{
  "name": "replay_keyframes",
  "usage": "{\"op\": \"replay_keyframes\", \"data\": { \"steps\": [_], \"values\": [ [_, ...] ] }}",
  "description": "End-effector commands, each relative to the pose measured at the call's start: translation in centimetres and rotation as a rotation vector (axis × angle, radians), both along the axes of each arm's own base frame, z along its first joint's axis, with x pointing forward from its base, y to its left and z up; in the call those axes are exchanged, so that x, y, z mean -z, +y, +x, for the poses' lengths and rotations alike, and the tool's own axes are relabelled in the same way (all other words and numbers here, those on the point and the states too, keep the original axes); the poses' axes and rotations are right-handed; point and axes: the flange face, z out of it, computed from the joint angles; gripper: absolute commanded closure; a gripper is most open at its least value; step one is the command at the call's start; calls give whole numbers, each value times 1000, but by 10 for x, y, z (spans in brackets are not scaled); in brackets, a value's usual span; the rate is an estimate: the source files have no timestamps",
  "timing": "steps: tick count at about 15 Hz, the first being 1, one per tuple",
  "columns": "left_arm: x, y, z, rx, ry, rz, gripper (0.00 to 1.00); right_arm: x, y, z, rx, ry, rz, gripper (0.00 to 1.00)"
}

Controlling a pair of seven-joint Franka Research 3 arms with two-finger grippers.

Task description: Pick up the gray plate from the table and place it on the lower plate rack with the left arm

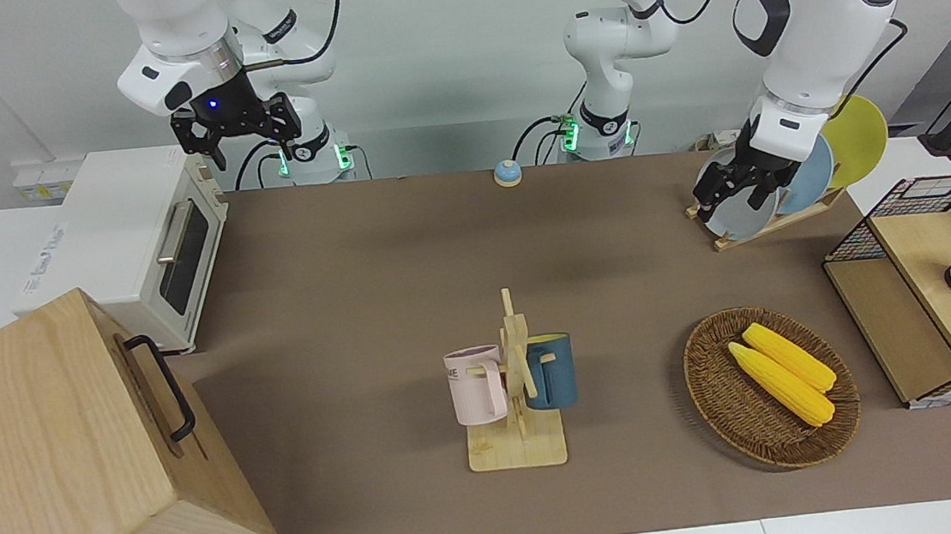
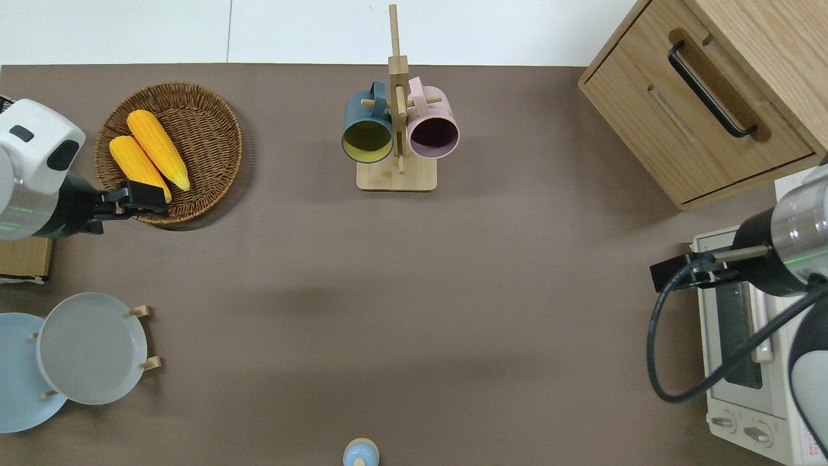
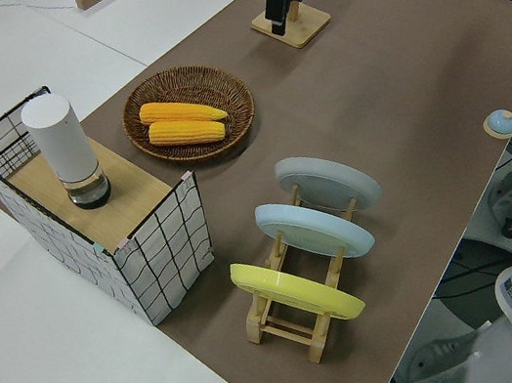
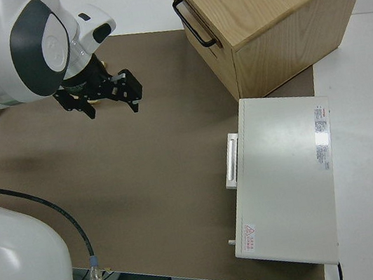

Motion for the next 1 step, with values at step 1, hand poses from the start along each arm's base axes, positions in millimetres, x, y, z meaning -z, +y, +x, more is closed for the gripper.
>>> {"op": "replay_keyframes", "data": {
  "steps": [1],
  "values": [
    [-2,1,0,-2,3,38,0,-4,-3,-3,3,5,2,11]
  ]
}}
